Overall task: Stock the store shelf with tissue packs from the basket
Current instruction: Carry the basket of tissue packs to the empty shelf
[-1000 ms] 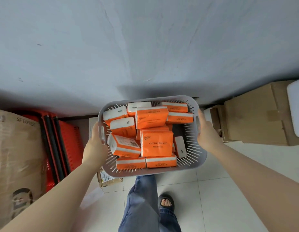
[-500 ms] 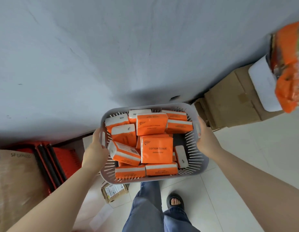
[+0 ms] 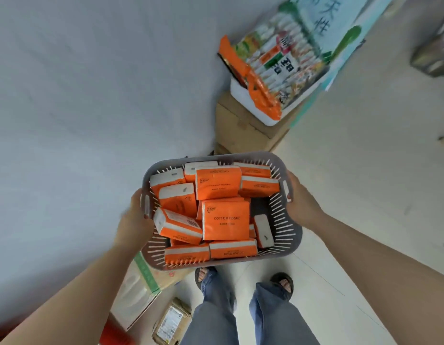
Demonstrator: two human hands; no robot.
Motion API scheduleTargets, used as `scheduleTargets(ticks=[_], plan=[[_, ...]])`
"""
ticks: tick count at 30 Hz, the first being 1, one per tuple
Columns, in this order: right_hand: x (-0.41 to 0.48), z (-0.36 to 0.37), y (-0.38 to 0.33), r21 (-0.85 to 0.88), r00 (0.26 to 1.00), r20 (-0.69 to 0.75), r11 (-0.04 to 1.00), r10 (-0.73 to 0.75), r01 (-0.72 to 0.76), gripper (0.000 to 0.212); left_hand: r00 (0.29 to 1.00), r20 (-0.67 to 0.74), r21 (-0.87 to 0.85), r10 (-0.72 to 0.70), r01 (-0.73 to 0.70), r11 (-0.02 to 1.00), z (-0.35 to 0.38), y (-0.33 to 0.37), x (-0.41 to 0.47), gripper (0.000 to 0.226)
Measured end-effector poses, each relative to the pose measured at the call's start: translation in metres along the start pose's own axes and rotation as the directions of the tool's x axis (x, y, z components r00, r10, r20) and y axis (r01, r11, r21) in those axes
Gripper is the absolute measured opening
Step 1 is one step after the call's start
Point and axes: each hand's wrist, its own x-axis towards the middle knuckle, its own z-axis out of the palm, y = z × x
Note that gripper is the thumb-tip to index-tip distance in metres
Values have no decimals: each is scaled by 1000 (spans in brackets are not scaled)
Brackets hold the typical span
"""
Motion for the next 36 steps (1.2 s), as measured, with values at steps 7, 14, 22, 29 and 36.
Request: scheduleTargets(ticks=[7, 14, 22, 29, 36], plan=[[-53, -98, 89, 107, 983, -121, 987, 135, -123, 75, 978, 132, 100, 163, -177, 979, 50, 110, -26, 68], [-113, -193, 199, 280, 928, -189, 923, 322, -263, 76, 917, 227, 131, 327, -362, 923, 127, 225, -77, 59], [-183, -279, 303, 436, 849, -282, 848, 446, -301, 78, 828, 359, 191, 431, -517, 834, 223, 346, -142, 70], [-223, -332, 360, 518, 748, -352, 782, 563, -345, 75, 714, 490, 179, 500, -644, 744, 288, 444, -170, 72], [-214, -392, 411, 551, 643, -400, 732, 653, -400, 74, 635, 544, 154, 548, -718, 679, 360, 541, -177, 67]])
